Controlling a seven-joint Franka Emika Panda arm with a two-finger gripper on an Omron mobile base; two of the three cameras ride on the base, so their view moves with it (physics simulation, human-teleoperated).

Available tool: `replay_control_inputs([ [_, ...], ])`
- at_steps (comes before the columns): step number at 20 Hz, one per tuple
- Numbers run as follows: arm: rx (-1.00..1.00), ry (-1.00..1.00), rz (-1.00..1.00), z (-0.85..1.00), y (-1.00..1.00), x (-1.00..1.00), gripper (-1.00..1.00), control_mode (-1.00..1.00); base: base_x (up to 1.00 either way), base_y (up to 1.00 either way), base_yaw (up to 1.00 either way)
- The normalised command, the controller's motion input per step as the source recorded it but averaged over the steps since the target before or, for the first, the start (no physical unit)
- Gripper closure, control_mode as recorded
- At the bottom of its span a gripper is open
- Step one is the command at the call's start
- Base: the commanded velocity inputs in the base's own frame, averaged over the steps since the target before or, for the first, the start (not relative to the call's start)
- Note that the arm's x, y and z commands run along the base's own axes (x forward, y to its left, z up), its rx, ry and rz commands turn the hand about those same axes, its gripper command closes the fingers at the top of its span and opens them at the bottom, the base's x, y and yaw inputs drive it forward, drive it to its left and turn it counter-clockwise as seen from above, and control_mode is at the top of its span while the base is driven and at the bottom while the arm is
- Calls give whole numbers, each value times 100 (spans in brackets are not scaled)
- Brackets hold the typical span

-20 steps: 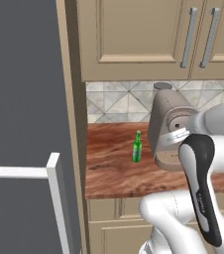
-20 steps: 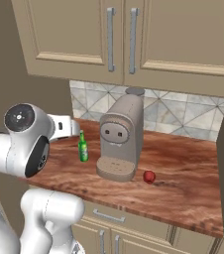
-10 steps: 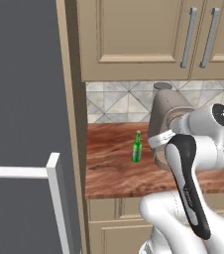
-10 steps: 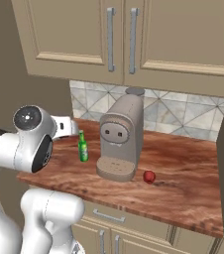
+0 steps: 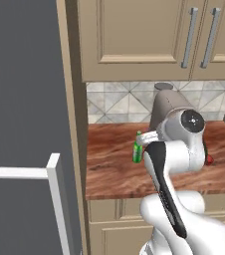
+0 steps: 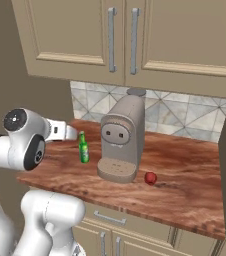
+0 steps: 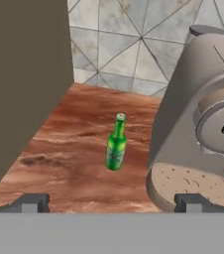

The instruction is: Place the liquor and beer on the top shelf of the fridge to keep them out of children's reach, and place the bell pepper on lower shelves for easy access.

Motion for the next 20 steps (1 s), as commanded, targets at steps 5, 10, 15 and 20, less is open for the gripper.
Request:
replay_control_inputs([
  [5, 0, -3, -37, -8, 20, 23, -100, -100, 0, 0, 0],
  [10, 6, 0, -6, 0, -6, 42, -100, -100, 0, 0, 0],
  [15, 6, 0, 0, -4, -6, 51, -100, -100, 0, 0, 0],
  [20, 2, 3, 0, -22, 0, 46, -100, -100, 0, 0, 0],
])
